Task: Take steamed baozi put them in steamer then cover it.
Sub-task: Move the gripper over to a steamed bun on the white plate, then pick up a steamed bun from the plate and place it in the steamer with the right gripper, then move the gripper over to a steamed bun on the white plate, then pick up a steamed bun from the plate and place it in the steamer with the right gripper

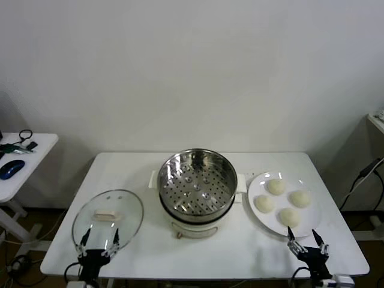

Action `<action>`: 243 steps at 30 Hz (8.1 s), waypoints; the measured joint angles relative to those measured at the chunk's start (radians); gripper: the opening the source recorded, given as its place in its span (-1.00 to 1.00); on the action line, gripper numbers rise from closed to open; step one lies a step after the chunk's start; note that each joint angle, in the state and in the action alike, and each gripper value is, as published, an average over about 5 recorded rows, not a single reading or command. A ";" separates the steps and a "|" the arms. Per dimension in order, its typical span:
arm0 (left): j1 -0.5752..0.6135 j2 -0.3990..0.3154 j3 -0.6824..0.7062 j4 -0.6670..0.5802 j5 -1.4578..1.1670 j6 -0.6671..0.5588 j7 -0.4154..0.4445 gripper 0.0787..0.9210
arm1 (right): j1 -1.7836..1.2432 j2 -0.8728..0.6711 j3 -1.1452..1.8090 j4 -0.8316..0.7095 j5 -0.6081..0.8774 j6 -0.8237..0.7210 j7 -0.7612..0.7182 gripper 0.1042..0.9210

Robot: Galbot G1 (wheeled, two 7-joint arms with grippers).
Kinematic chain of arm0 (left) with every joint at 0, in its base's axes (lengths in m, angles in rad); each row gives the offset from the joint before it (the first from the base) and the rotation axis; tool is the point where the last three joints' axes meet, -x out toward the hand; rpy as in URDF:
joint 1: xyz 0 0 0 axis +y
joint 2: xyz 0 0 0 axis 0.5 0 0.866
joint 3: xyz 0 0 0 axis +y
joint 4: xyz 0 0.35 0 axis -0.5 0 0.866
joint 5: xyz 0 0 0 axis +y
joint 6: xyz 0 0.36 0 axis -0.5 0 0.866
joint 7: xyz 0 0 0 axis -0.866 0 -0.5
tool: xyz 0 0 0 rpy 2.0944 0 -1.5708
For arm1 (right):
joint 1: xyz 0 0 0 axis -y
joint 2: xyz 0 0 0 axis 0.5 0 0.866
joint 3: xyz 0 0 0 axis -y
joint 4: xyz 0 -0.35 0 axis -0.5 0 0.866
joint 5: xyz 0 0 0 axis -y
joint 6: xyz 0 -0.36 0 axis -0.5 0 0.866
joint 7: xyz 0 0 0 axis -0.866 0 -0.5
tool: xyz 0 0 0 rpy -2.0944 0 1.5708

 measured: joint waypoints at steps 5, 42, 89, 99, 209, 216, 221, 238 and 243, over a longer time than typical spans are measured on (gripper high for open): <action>-0.001 0.005 0.000 -0.003 -0.004 0.000 0.001 0.77 | 0.136 -0.088 -0.021 -0.039 -0.062 -0.065 -0.031 0.76; -0.016 0.010 -0.002 0.007 -0.017 0.000 0.012 0.77 | 1.760 -0.429 -1.559 -0.961 -0.346 0.079 -1.240 0.76; -0.010 -0.012 0.010 0.008 -0.013 0.000 0.001 0.77 | 1.827 -0.135 -1.663 -1.264 -0.430 0.107 -1.245 0.28; -0.007 -0.007 0.016 0.000 -0.008 0.002 0.000 0.77 | 2.212 -0.128 -1.933 -0.970 -0.282 0.260 -1.285 0.26; 0.005 -0.015 0.025 0.013 0.047 -0.020 -0.022 0.77 | 1.876 -0.314 -2.039 -0.747 -0.113 -0.211 -0.983 0.29; 0.006 -0.015 0.026 0.008 0.052 -0.020 -0.022 0.77 | 1.975 -0.321 -2.094 -0.723 -0.071 -0.198 -1.015 0.26; 0.004 -0.015 0.032 0.007 0.058 -0.019 -0.022 0.77 | 2.173 -0.299 -2.208 -0.697 0.015 -0.175 -1.063 0.26; 0.000 -0.003 0.031 -0.005 0.053 -0.014 -0.020 0.77 | 2.575 -0.087 -2.258 -0.399 0.443 -0.347 -0.953 0.26; -0.002 -0.006 0.028 -0.007 0.047 -0.015 -0.021 0.77 | 2.524 0.004 -2.248 -0.382 0.453 -0.395 -0.889 0.26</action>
